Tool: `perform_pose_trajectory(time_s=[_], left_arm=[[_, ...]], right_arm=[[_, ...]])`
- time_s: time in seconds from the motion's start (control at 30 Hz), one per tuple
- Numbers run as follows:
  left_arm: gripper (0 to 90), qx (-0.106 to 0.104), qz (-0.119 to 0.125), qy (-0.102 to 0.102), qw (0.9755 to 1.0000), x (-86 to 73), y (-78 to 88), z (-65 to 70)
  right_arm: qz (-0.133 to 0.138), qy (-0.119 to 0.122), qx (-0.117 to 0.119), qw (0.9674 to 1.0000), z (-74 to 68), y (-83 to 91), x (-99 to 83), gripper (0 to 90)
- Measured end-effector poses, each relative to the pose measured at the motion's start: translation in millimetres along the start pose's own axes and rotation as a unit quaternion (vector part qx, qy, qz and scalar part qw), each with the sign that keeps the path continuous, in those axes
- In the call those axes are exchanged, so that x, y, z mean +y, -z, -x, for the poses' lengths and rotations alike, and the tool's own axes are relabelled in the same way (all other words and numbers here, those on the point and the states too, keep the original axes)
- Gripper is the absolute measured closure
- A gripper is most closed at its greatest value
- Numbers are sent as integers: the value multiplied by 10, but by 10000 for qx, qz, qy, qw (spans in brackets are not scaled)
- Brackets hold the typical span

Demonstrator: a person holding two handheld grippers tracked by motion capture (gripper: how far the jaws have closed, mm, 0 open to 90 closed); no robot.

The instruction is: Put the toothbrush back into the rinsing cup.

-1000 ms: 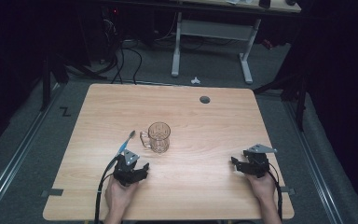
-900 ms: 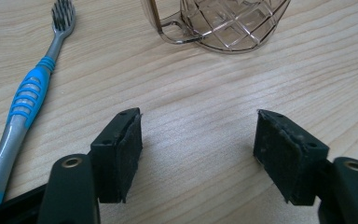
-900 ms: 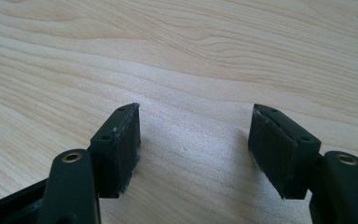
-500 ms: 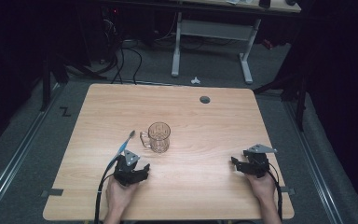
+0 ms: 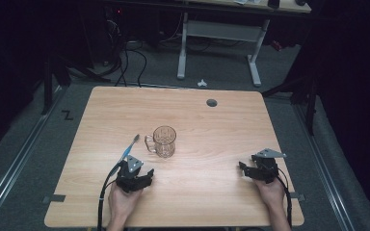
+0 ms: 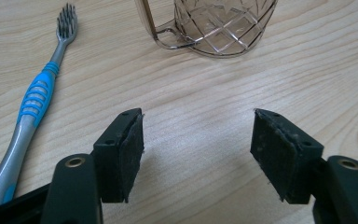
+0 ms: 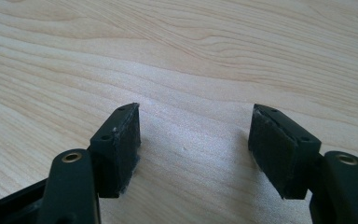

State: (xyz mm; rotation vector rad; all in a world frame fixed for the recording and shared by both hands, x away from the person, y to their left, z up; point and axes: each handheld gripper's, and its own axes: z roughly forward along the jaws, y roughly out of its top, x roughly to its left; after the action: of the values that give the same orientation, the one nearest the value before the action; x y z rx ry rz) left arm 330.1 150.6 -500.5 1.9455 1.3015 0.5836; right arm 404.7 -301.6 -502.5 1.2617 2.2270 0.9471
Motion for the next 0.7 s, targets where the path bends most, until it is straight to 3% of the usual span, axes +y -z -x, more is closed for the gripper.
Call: perform_pose_trajectory(time_s=[0.37, 0.5, 0.7], left_arm=[[354, 41, 64, -21, 10000, -5, 84, -19], [382, -1, 77, 140, 9999, 6, 138, -40], [382, -78, 151, 185, 9997, 2, 206, -73]], right_arm=[[4, 0, -3, 10000, 0, -1, 0, 346], [6, 1, -2, 10000, 0, -1, 0, 346], [0, 2, -1, 10000, 0, 0, 0, 346]])
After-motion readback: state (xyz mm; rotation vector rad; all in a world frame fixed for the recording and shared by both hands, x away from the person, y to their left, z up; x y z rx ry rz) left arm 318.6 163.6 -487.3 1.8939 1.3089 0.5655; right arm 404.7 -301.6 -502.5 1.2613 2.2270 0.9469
